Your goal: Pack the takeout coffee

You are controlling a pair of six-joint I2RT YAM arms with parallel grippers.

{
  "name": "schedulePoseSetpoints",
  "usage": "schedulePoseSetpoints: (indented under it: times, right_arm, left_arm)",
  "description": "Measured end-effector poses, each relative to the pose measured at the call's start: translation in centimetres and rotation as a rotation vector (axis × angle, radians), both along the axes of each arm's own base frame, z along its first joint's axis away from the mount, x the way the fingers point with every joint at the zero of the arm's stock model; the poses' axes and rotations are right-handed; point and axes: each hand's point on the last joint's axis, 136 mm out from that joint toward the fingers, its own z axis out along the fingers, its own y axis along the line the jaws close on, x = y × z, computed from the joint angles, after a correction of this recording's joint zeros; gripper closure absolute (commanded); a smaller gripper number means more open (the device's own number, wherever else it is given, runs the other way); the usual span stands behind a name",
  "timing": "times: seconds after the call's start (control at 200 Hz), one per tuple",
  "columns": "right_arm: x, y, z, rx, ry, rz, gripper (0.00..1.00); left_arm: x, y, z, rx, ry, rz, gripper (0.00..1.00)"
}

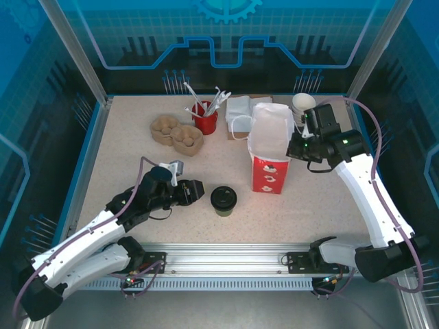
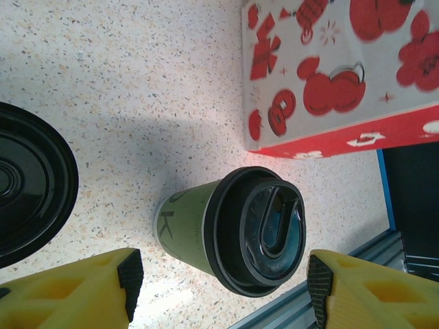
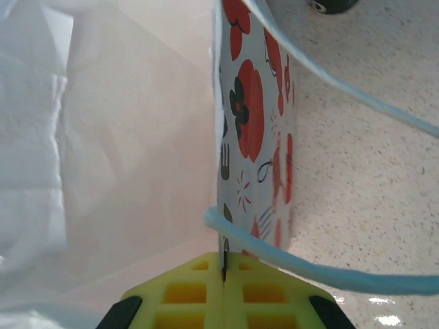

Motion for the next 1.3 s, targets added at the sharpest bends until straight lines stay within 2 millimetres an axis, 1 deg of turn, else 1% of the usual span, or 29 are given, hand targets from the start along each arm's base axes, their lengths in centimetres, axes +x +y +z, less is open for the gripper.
schedulePoseSetpoints:
  times: [0.07, 0.16, 0.285, 0.455, 0.625, 0.775, 0.835, 0.935, 1.005, 1.101, 1.181, 1.301]
  right_arm:
    - [-0.3, -0.6, -0.6, 0.006, 0.01, -0.018, 0.97]
    - [-0.4, -0.9, -1.1, 0.021, 0.02, -0.025, 0.97]
    - [0.2, -1.0, -1.0, 0.053, 0.006, -0.034, 0.97]
    - [0.5, -0.8, -0.9, 0.071, -0.002, -0.025, 0.97]
    - [1.5, -0.6, -1.1, 0.074, -0.008, -0.001, 0.96]
    - [2.4, -0.9, -1.2, 0.07, -0.013, 0.002, 0.95]
    - [2.6, -1.1, -1.2, 0.07, -0.015, 0.001, 0.9]
    - [2.7, -1.2, -1.1, 0.07, -0.018, 0.004, 0.78]
    - [2.7, -1.3, -0.9, 0.071, -0.02, 0.009, 0.67]
    - [2.7, -1.4, -0.3, 0.079, -0.029, 0.015, 0.58]
    - [2.7, -1.3, 0.7, 0.087, -0.045, 0.026, 0.53]
    - [2.6, -1.1, 3.3, 0.11, -0.089, 0.045, 0.5]
  left_arm:
    - [0.2, -0.1, 0.0, 0.004, 0.005, 0.0, 0.33]
    - [0.4, -0.2, -0.1, 0.008, 0.01, 0.001, 0.33]
    - [0.5, -0.3, 0.1, 0.009, 0.011, 0.002, 0.33]
    - [0.6, -0.4, 0.1, 0.01, 0.011, 0.001, 0.33]
    - [0.7, -0.4, 0.1, 0.013, 0.012, 0.002, 0.33]
    - [1.0, -0.6, 1.0, 0.011, -0.011, -0.006, 0.33]
    - [1.1, -0.6, 1.2, 0.009, -0.016, -0.005, 0.32]
    - [1.3, -0.4, 1.4, 0.009, -0.018, 0.004, 0.32]
    - [1.5, -0.2, 1.6, 0.01, -0.019, 0.012, 0.32]
    - [1.8, 0.1, 2.1, 0.013, -0.025, 0.022, 0.32]
    - [2.2, 0.3, 3.0, 0.02, -0.041, 0.029, 0.31]
    - [3.1, 0.9, 4.6, 0.027, -0.07, 0.054, 0.31]
